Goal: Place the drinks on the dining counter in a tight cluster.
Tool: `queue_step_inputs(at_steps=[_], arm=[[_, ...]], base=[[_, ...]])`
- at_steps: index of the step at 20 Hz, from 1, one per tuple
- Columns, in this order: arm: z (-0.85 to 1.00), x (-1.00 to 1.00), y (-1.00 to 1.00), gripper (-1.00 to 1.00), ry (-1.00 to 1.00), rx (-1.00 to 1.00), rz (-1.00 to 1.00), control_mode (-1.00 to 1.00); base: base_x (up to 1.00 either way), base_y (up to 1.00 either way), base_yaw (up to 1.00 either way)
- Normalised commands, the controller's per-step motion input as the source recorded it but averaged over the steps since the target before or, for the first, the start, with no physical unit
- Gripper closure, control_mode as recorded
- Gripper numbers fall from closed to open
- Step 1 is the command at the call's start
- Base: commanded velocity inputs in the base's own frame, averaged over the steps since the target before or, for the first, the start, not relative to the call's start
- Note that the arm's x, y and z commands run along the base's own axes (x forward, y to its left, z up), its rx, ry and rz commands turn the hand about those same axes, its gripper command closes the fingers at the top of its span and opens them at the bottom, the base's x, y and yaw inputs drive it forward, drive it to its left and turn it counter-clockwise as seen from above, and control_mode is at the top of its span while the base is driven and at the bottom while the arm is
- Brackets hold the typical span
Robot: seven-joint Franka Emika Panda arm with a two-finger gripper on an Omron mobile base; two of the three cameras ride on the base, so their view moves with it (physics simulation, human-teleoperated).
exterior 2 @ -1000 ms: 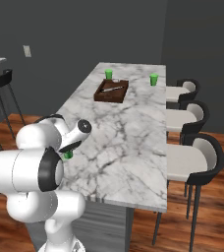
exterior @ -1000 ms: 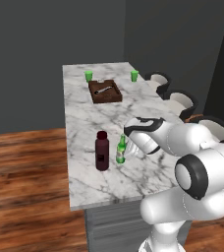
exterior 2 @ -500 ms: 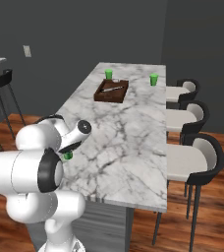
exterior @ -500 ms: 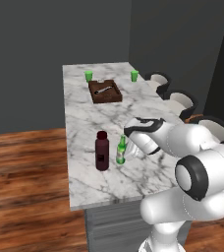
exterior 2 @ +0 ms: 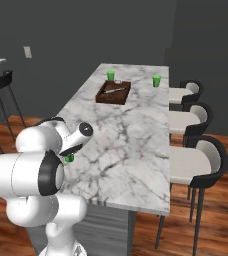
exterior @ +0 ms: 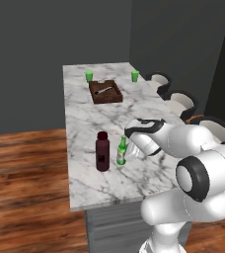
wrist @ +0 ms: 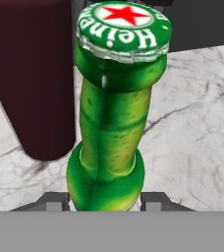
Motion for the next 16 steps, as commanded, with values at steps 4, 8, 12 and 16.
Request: queue_step_inputs(at_steps=[4,8,12,16], arm=[[0.00,0.00,0.00,-1.00,0.00,0.00,0.00,-1.00],[0.00,0.00,0.00,-1.00,0.00,0.00,0.00,-1.00],[0.00,0.00,0.00,-1.00,0.00,0.00,0.00,-1.00],[0.00,0.00,0.00,-1.00,0.00,0.00,0.00,-1.00]], base=[[0.00,0.00,0.00],[0.00,0.00,0.00],[0.00,0.00,0.00],[0.00,0.00,0.00]])
